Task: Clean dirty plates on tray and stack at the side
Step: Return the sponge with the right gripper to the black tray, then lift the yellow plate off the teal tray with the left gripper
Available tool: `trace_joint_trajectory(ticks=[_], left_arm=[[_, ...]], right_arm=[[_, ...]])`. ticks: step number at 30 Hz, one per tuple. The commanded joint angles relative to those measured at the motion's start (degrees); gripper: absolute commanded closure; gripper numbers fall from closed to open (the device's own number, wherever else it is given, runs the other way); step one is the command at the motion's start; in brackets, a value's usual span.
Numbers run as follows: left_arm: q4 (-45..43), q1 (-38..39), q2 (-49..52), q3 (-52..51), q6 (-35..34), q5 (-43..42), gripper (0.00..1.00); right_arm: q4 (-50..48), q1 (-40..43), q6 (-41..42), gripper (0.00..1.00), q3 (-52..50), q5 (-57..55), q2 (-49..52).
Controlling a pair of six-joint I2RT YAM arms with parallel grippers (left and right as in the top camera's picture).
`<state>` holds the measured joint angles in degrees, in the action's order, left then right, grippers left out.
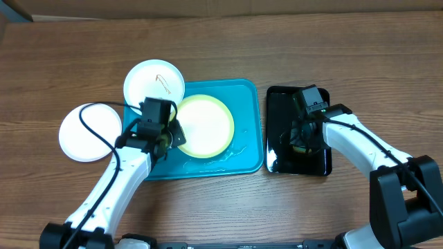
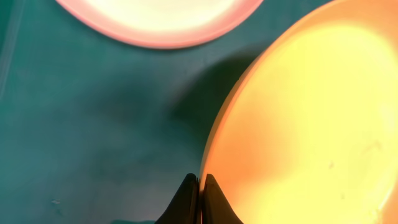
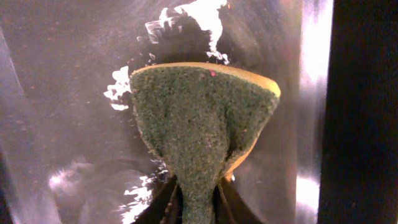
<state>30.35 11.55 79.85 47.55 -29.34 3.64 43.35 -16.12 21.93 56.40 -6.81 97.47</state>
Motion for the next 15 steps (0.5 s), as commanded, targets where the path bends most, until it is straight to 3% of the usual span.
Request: trace_joint_trajectory(ticks=[1, 8, 11, 15], left_arm=[[1.95, 0.11, -1.79, 3.72, 5.42, 5.49, 0.96], [6.88, 0.26, -1.77, 9.09, 9.16, 14.10, 0.96], [8.35, 0.94, -1.77, 10.78, 10.14, 18.08, 0.96], [10.43, 3.89, -1.77, 13.25, 11.67, 25.59, 0.96]], right_arm=[[-0.68, 0.98, 0.59, 0.78, -0.68, -1.11, -0.04], [-0.61, 1.42, 0.57, 0.67, -0.70, -1.09, -0.04], [-0.63, 1.42, 0.57, 0.43, -0.70, -1.09, -0.04], [-0.66, 1.42, 0.57, 0.00, -0.70, -1.09, -0.04]])
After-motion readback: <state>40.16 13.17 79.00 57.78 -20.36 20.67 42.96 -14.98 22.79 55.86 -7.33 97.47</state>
